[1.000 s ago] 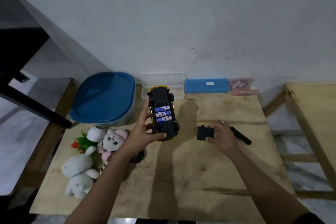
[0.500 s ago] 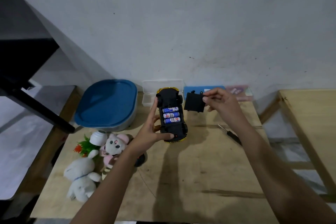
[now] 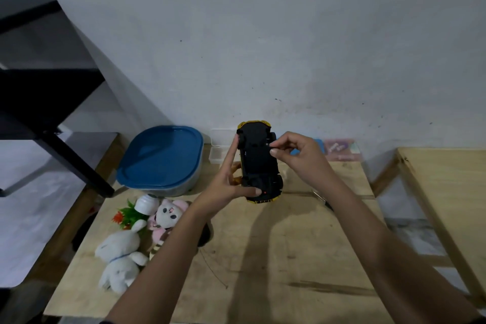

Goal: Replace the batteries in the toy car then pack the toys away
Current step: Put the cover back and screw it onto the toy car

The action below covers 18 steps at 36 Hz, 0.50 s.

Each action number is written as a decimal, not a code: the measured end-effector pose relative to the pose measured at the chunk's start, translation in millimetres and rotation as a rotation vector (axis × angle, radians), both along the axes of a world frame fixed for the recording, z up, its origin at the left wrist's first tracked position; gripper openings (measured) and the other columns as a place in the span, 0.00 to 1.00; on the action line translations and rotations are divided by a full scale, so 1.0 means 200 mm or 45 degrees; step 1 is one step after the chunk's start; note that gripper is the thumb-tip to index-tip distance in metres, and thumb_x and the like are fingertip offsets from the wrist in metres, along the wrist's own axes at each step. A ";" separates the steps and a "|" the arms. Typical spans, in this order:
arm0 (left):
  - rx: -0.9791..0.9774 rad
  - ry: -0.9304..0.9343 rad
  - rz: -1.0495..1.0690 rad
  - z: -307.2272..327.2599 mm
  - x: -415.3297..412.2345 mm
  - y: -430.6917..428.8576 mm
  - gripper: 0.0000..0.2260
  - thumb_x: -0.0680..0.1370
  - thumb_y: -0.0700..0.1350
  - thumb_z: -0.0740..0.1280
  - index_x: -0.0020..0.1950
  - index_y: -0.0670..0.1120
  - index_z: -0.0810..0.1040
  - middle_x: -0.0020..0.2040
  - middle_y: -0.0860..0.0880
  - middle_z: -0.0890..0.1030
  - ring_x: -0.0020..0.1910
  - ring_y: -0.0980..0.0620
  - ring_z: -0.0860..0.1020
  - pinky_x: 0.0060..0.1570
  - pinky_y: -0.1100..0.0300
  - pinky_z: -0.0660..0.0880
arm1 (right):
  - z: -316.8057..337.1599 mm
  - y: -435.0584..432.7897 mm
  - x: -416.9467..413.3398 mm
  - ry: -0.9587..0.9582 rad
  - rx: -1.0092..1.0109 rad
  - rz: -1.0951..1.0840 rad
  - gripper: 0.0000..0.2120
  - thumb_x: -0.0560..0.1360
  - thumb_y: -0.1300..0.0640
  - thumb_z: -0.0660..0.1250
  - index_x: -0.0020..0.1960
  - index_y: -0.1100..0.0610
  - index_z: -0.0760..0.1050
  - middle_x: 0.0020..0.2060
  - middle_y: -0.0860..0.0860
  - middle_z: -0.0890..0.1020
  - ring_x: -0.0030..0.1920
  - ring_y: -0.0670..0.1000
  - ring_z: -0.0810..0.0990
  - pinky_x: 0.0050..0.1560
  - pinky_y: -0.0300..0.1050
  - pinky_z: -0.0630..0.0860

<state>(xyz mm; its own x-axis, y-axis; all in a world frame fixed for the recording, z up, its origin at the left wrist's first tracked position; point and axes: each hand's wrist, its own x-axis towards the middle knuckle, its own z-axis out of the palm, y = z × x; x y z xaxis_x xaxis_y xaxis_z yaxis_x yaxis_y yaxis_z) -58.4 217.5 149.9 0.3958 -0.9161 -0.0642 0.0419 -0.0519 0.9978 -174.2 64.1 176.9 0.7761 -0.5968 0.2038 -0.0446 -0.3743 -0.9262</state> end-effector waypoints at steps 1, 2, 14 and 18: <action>-0.009 0.001 -0.008 0.00 0.00 0.00 0.51 0.69 0.27 0.71 0.72 0.69 0.48 0.73 0.44 0.62 0.67 0.44 0.69 0.56 0.56 0.77 | 0.00 0.00 0.00 0.009 -0.009 0.006 0.11 0.71 0.61 0.71 0.39 0.45 0.77 0.38 0.49 0.81 0.41 0.47 0.76 0.46 0.37 0.72; -0.014 0.002 -0.017 0.01 0.00 0.00 0.51 0.68 0.28 0.72 0.71 0.70 0.49 0.74 0.44 0.61 0.68 0.44 0.69 0.56 0.57 0.77 | 0.00 0.00 0.00 0.018 -0.019 0.010 0.11 0.71 0.61 0.71 0.38 0.45 0.77 0.39 0.50 0.81 0.42 0.48 0.76 0.46 0.38 0.72; -0.041 -0.064 -0.025 0.07 -0.02 -0.02 0.51 0.69 0.27 0.71 0.74 0.65 0.46 0.68 0.58 0.66 0.66 0.54 0.70 0.60 0.52 0.75 | 0.01 0.03 -0.02 -0.047 -0.375 -0.058 0.08 0.73 0.60 0.70 0.51 0.56 0.78 0.44 0.40 0.72 0.48 0.37 0.74 0.40 0.27 0.73; -0.100 -0.077 0.065 0.09 -0.05 -0.07 0.43 0.74 0.36 0.69 0.75 0.64 0.46 0.63 0.63 0.68 0.61 0.65 0.73 0.61 0.56 0.74 | -0.02 0.04 -0.02 -0.158 -0.434 -0.128 0.13 0.72 0.61 0.70 0.57 0.60 0.77 0.49 0.48 0.70 0.51 0.40 0.75 0.45 0.28 0.77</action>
